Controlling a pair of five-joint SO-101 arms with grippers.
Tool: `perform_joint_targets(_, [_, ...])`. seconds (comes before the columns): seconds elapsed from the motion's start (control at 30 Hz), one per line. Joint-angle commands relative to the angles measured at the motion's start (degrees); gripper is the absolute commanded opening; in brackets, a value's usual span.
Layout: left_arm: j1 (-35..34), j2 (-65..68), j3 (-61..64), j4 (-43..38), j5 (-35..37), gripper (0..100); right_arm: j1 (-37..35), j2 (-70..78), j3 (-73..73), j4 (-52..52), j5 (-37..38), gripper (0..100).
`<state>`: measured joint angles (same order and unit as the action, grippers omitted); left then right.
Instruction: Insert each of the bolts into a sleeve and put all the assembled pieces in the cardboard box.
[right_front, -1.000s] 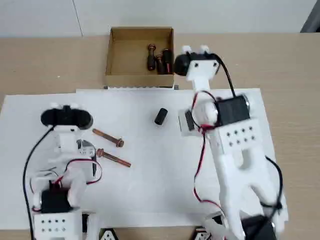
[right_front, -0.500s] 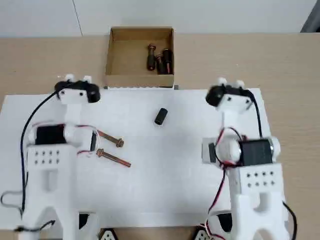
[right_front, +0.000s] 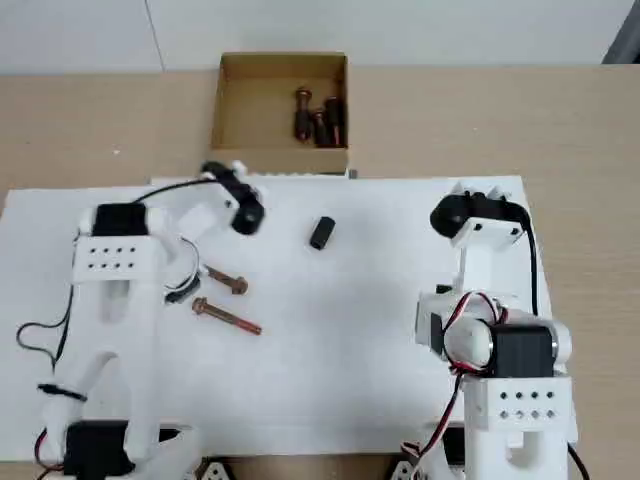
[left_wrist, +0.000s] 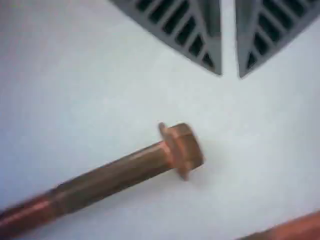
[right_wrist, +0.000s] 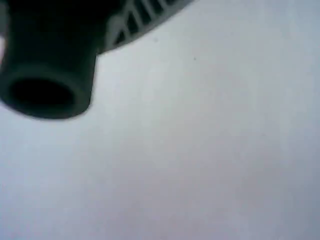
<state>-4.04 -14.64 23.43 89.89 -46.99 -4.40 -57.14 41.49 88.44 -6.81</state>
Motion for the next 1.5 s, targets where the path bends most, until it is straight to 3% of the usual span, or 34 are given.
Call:
perform_joint_targets(0.0, [1.93, 0.97, -3.56, -2.11, -6.42, 1, 0.13, -1.27, 0.18, -2.42, 0.62, 0.3])
perform_joint_targets(0.27, [3.34, 7.21, -10.77, -4.92, -16.53, 6, 0.04, -1.19, 1.76, -5.23, 0.53, 0.3])
perform_joint_targets(0.9, [6.42, 21.80, -20.09, 1.76, -19.25, 12, -0.13, -0.84, 5.89, -9.36, 0.62, 0.3])
perform_joint_targets(1.17, [7.56, 26.81, -20.09, 1.49, -19.34, 12, -0.13, -1.10, 5.89, -9.10, 0.62, 0.3])
perform_joint_targets(1.47, [7.47, 31.12, -20.09, -4.40, -19.34, 12, -0.13, -0.84, 5.89, -9.10, 0.62, 0.3])
